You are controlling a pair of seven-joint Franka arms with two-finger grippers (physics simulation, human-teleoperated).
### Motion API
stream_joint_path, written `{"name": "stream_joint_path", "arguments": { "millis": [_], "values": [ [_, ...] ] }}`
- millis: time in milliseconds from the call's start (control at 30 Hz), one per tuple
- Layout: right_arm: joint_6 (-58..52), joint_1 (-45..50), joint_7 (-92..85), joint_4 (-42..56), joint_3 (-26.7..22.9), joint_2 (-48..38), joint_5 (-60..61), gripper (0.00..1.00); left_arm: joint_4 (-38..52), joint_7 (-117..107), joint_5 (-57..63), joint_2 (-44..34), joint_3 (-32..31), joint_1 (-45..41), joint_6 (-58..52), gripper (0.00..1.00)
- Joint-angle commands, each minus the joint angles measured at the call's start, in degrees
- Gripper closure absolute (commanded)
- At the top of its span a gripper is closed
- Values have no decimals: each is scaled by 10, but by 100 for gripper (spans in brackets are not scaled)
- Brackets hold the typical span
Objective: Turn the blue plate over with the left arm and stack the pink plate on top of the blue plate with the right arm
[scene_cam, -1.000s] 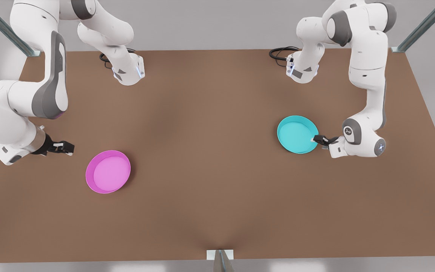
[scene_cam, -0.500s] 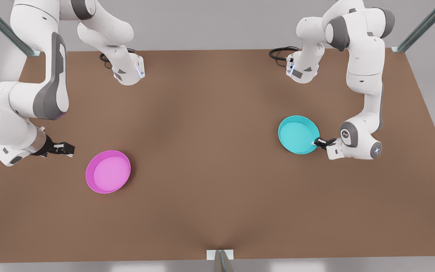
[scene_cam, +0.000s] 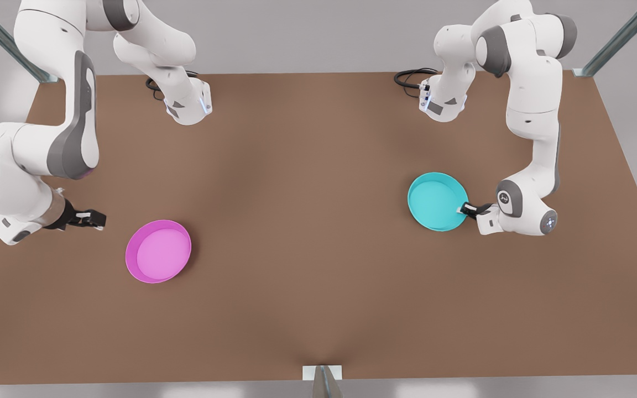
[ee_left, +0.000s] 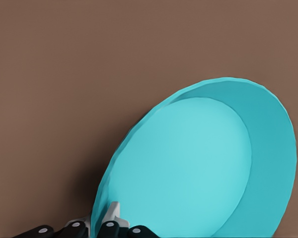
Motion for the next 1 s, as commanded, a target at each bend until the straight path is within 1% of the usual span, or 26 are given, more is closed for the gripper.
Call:
{"name": "stream_joint_path", "arguments": {
  "millis": [0,133,333,467,700,900,967],
  "values": [
    [0,0,0,0,0,0,0,0,2,0,-15,0,0,0,-4,79],
    [-1,-1,-1,0,0,-1,0,0,35,-29,-13,-2,1,-1,-43,79],
    [0,-4,-1,0,1,0,0,0,123,-115,-5,-5,1,-25,-120,79],
    [0,-4,-1,0,1,0,0,0,159,-172,3,-8,2,-45,-129,79],
    [0,-4,-2,0,1,0,0,0,256,-322,107,-4,2,-120,-150,79],
    [0,-8,-10,0,1,0,0,0,297,-395,202,-9,3,-192,-150,79],
    [0,-8,-10,0,1,0,0,0,300,-408,258,-15,3,-216,-150,79]
  ]
}}
